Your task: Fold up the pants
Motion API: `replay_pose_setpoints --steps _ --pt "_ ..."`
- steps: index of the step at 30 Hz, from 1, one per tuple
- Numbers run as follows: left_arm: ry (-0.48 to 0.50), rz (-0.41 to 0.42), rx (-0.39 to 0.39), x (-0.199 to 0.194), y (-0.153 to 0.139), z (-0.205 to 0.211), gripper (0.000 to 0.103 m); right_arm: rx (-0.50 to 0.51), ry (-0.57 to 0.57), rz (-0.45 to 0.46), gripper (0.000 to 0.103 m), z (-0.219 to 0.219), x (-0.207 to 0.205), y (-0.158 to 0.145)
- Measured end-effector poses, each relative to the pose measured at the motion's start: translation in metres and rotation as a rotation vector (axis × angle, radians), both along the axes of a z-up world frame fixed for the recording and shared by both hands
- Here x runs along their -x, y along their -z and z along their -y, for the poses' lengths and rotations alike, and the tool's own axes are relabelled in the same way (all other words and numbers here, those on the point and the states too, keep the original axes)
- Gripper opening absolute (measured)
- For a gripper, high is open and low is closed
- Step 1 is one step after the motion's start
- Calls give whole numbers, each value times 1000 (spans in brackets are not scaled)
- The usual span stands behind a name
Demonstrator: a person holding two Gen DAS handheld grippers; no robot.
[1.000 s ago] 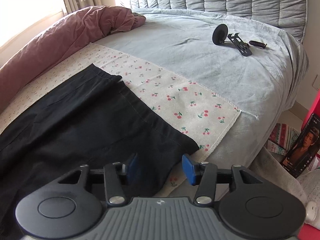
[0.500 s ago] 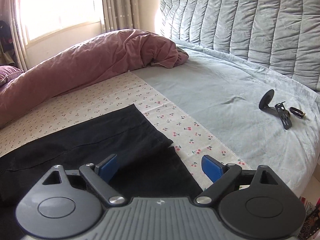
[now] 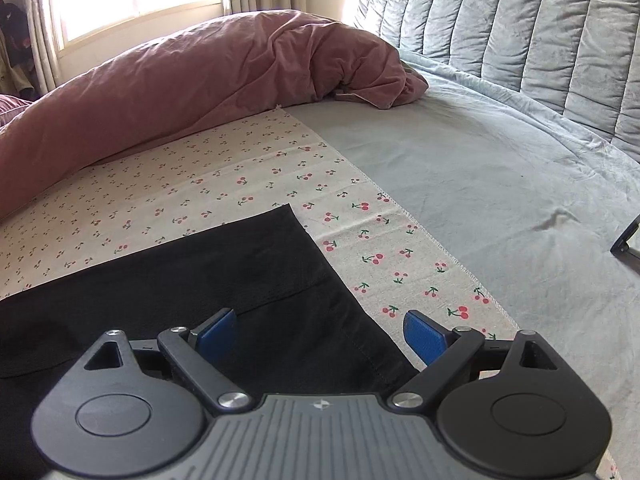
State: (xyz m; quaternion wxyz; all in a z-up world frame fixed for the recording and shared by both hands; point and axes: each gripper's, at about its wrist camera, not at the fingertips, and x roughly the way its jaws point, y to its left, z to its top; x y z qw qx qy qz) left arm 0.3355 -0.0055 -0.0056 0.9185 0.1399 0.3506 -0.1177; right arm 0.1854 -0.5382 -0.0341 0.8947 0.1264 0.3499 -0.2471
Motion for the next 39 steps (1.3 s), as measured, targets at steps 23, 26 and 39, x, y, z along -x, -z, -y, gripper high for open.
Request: replay_pose_setpoints --steps 23,26,39 --pt "168 21 140 -49 17 32 0 208 -62 47 3 -9 -52 13" --pt "120 78 187 -53 8 26 0 208 -58 98 3 -1 -54 -1" --pt "337 -146 211 -77 24 30 68 124 -52 -89 46 19 -80 27"
